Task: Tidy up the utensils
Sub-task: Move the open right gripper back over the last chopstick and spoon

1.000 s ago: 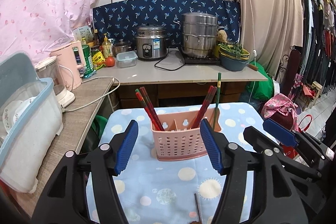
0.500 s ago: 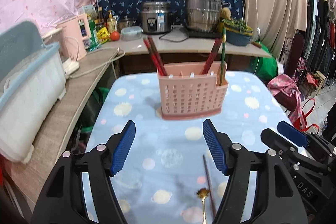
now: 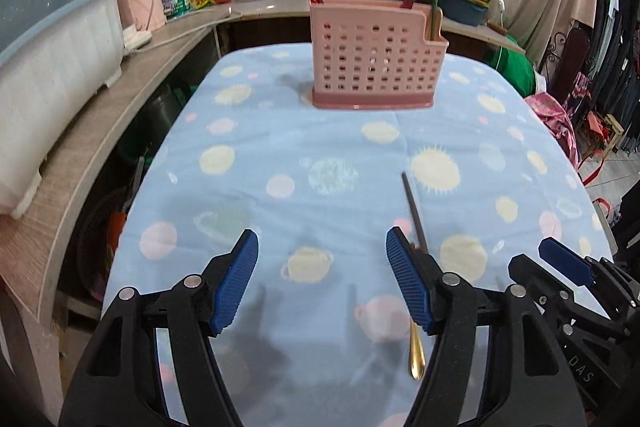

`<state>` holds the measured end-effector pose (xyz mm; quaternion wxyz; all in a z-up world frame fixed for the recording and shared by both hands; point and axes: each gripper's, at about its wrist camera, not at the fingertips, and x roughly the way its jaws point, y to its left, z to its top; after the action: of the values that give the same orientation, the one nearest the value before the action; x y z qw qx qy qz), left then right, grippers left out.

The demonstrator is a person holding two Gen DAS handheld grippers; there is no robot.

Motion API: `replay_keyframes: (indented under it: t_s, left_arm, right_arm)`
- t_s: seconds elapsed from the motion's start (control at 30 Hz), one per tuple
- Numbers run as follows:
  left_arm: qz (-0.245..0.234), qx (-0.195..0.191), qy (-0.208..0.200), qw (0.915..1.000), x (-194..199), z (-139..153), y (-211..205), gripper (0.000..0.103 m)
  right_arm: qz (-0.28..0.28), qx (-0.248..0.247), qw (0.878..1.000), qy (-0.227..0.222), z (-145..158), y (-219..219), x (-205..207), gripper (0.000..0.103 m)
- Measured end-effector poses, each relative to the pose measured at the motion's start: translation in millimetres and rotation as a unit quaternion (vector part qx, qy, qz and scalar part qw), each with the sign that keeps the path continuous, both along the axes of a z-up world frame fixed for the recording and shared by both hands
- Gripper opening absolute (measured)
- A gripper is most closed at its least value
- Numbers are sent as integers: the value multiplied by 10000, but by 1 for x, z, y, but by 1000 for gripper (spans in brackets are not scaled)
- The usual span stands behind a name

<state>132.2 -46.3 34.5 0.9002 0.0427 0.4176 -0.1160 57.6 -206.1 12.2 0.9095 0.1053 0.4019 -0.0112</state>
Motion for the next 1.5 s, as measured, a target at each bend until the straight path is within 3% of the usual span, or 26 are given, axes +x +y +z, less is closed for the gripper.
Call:
replay_keyframes:
  t_s: [0.53, 1.13, 1.5]
  left_arm:
    - [179, 56, 680, 9975, -36, -58, 19, 63]
    - [183, 86, 824, 9964, -46, -67, 25, 68]
    - [170, 111, 880, 9959, -49, -71, 23, 70]
  right_arm:
    - [288, -127, 9986, 425, -44, 31, -44, 45]
    - [579, -354, 9968, 411, -51, 60, -52, 45]
    - [607, -776, 9947, 309, -54, 68, -55, 41]
